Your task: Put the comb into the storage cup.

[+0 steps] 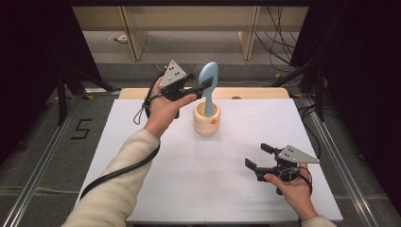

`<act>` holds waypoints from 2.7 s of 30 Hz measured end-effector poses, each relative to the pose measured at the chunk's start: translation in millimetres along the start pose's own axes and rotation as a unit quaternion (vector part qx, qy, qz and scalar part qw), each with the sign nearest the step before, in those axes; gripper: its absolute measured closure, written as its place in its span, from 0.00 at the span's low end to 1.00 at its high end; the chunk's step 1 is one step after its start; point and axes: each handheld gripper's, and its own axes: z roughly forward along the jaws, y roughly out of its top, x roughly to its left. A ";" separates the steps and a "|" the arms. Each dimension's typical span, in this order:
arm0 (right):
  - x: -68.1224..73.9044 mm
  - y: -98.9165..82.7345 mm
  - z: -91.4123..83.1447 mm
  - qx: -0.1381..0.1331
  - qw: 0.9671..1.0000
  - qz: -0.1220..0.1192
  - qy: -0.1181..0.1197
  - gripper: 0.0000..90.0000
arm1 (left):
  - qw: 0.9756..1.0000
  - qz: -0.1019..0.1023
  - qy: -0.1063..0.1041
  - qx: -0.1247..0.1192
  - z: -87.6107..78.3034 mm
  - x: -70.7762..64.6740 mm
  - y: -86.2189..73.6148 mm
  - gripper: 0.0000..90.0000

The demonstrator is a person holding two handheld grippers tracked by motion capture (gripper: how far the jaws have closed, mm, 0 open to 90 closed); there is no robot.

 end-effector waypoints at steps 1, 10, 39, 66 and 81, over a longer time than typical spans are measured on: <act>0.0 -0.1 0.0 0.000 1.000 0.000 0.000 0.14 | 1.000 0.000 0.001 0.000 0.4 0.4 0.2 0.58; 0.2 -0.1 0.1 0.000 1.000 0.000 0.001 0.14 | 1.000 0.006 0.004 0.000 3.1 3.3 1.7 0.58; 0.4 -0.1 0.2 0.002 1.000 -0.002 0.000 0.15 | 1.000 0.007 0.012 -0.002 13.4 10.9 1.2 0.58; 0.6 -0.2 0.6 0.000 1.000 -0.003 0.002 0.14 | 1.000 -0.002 0.023 0.001 21.3 21.3 -5.4 0.58; 0.7 -0.5 0.9 0.001 1.000 -0.002 0.003 0.14 | 0.999 -0.005 0.031 0.008 25.5 26.6 -9.3 0.58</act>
